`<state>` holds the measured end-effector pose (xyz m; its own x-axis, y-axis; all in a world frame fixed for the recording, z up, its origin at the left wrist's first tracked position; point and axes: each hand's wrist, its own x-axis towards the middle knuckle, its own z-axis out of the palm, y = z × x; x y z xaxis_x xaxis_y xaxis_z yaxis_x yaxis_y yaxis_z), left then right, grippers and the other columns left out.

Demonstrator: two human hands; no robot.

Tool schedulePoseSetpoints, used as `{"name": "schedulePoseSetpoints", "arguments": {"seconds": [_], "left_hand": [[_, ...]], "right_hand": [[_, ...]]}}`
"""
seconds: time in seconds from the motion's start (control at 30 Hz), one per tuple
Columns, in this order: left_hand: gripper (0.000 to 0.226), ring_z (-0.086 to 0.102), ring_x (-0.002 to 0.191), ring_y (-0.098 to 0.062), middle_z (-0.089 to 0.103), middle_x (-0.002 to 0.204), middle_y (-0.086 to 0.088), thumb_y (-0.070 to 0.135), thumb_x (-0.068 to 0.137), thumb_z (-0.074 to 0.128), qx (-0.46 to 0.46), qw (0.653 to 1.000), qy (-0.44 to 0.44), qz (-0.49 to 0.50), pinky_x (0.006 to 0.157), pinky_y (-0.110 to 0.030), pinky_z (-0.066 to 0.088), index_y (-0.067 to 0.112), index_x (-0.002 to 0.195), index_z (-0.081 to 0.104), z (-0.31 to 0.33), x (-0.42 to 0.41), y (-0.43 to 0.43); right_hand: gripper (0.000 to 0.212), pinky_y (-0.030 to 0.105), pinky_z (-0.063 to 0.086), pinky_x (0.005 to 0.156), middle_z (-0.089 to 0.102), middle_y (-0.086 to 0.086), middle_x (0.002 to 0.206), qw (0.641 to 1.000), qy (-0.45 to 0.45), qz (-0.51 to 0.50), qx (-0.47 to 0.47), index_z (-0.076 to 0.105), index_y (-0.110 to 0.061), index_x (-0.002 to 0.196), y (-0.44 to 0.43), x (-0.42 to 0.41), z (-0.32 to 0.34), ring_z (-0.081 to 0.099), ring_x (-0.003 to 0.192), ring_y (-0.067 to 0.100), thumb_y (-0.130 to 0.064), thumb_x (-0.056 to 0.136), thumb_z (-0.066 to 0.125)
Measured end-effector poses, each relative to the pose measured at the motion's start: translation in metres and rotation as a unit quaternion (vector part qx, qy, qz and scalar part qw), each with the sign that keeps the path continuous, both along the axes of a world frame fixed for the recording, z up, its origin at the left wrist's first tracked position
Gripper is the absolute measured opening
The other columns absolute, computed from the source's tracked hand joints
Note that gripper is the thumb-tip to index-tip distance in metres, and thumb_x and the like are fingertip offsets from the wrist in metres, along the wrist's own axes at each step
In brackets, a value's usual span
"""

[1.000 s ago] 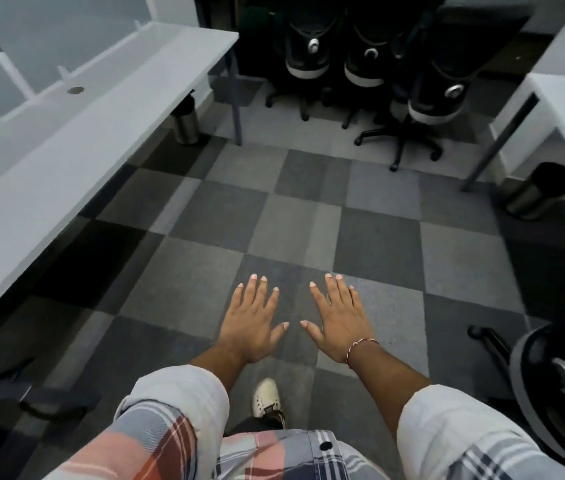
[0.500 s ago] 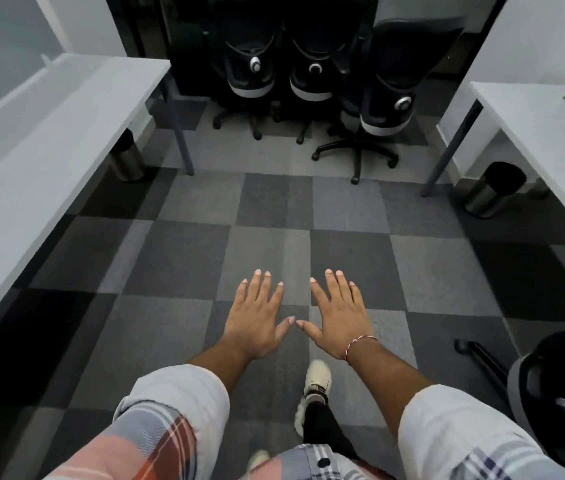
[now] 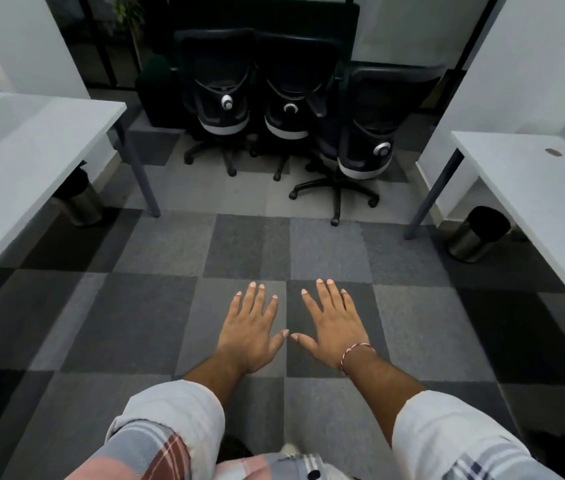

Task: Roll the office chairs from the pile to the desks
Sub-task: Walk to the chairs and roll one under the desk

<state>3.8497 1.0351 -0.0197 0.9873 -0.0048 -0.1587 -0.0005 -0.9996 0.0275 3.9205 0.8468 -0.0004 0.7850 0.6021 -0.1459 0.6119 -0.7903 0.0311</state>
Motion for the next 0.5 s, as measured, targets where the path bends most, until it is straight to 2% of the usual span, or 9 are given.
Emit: {"name": "schedulePoseSetpoints", "arguments": {"seconds": [0.07,0.13,0.2,0.43,0.5], "left_hand": [[0.084,0.017,0.152,-0.037,0.028,0.161,-0.021,0.066,0.094,0.014,-0.002,1.000,-0.009,-0.004,0.122,-0.054,0.016,0.012,0.154,0.036,-0.004,0.029,0.001],[0.077,0.037,0.144,-0.038,0.048,0.149,-0.021,0.064,0.094,0.028,-0.002,1.000,-0.009,-0.021,0.115,-0.055,0.035,0.010,0.142,0.055,-0.008,0.060,0.005],[0.075,0.043,0.140,-0.039,0.053,0.144,-0.021,0.062,0.092,0.032,-0.010,0.999,0.000,-0.039,0.111,-0.056,0.040,0.010,0.137,0.061,-0.009,0.096,0.014],[0.080,0.024,0.150,-0.038,0.036,0.157,-0.022,0.063,0.094,0.021,0.016,0.994,-0.037,-0.103,0.120,-0.055,0.022,0.012,0.150,0.044,-0.008,0.230,0.059],[0.085,0.011,0.153,-0.038,0.023,0.163,-0.021,0.064,0.092,0.011,0.026,0.992,-0.028,-0.121,0.123,-0.054,0.012,0.013,0.156,0.032,0.001,0.270,0.073]], "right_hand": [[0.088,0.049,-0.006,0.121,-0.009,0.016,0.164,1.000,0.003,-0.009,-0.001,-0.001,-0.023,0.158,0.003,0.032,0.003,-0.015,0.150,0.034,-0.075,0.090,0.023],[0.087,0.050,-0.005,0.122,-0.009,0.016,0.164,1.000,-0.003,-0.014,0.002,-0.001,-0.023,0.158,0.009,0.063,0.005,-0.014,0.150,0.034,-0.073,0.093,0.029],[0.087,0.050,-0.004,0.122,-0.007,0.017,0.164,1.000,-0.008,-0.018,-0.002,0.002,-0.023,0.158,0.016,0.096,0.004,-0.012,0.151,0.035,-0.072,0.093,0.030],[0.086,0.051,0.001,0.122,-0.004,0.016,0.165,0.996,-0.012,-0.094,0.003,0.001,-0.023,0.158,0.049,0.208,-0.003,-0.009,0.151,0.035,-0.071,0.093,0.031],[0.085,0.051,0.004,0.122,-0.004,0.016,0.165,0.994,-0.010,-0.106,-0.005,-0.001,-0.023,0.158,0.061,0.238,0.000,-0.008,0.151,0.035,-0.070,0.094,0.030]]}}
